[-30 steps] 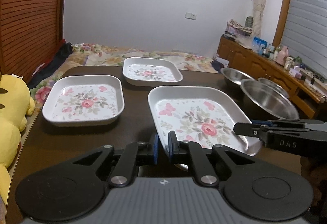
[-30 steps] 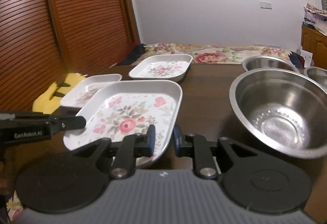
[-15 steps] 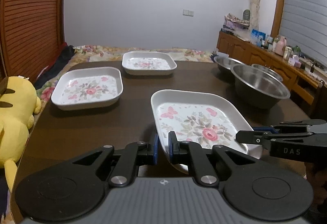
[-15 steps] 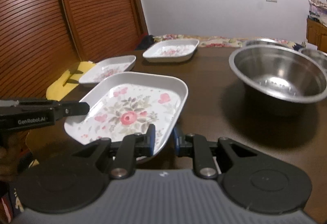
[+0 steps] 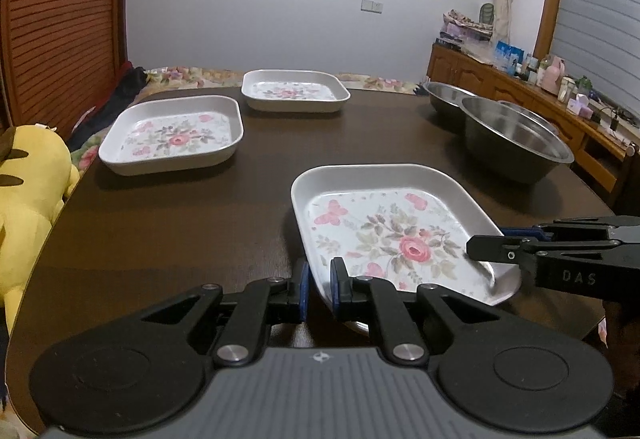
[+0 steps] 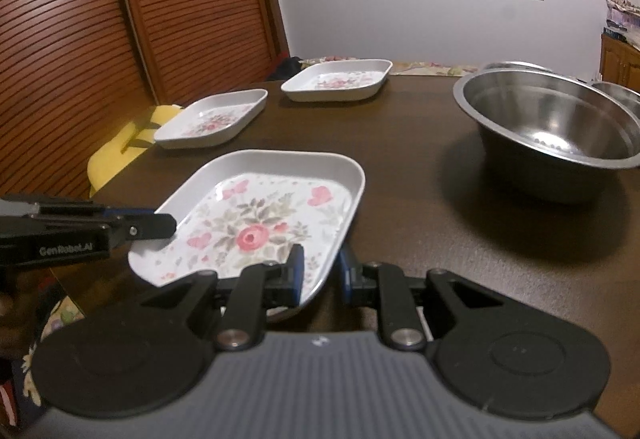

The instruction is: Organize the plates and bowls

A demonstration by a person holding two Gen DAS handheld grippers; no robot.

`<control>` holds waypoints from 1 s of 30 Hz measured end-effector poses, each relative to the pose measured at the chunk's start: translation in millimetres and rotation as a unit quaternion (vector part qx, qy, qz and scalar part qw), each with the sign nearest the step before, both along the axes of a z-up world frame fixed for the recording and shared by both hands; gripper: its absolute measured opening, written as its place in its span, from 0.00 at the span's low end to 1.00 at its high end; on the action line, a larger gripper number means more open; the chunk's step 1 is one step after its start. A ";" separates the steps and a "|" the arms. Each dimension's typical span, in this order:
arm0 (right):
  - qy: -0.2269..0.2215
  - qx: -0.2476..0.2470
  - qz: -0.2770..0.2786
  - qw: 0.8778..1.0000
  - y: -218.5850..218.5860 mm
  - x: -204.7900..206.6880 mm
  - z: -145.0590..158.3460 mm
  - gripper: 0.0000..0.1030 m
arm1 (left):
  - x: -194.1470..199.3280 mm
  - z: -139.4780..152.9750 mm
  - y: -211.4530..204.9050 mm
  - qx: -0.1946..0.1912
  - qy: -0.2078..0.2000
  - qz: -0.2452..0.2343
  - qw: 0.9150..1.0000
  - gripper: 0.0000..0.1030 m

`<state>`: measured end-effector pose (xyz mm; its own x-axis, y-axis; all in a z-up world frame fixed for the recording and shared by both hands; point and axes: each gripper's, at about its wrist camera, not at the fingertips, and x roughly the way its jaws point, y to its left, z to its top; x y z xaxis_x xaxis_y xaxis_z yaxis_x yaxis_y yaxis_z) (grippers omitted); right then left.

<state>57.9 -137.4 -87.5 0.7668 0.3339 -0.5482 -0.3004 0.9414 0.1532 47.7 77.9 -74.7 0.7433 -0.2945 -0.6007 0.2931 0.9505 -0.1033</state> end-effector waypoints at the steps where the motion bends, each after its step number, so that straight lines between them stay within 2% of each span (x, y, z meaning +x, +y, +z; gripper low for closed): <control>1: -0.001 0.000 0.000 1.000 -0.2 0.0 0.0 0.20 | 0.3 -0.7 0.3 -0.001 0.001 0.000 1.000 0.11; 10: -0.012 -0.012 -0.002 1.000 3.4 -3.0 -1.1 0.20 | 2.6 -2.5 2.9 -0.014 0.005 0.001 1.000 0.12; 17: -0.008 0.015 -0.010 1.000 -5.4 -1.0 -0.1 0.21 | 1.8 1.0 4.7 -0.010 0.001 0.011 1.000 0.13; 23: -0.018 0.021 -0.022 0.999 -12.2 -1.5 5.6 0.21 | 2.3 8.8 11.7 -0.013 -0.008 0.023 1.000 0.23; 25: -0.021 0.022 -0.023 0.999 -13.1 -1.4 8.3 0.21 | 2.3 12.4 14.7 -0.014 -0.012 0.026 0.999 0.31; 30: -0.038 0.024 -0.020 0.999 -14.2 0.0 19.4 0.29 | 4.4 20.7 24.3 -0.013 -0.024 0.033 0.999 0.35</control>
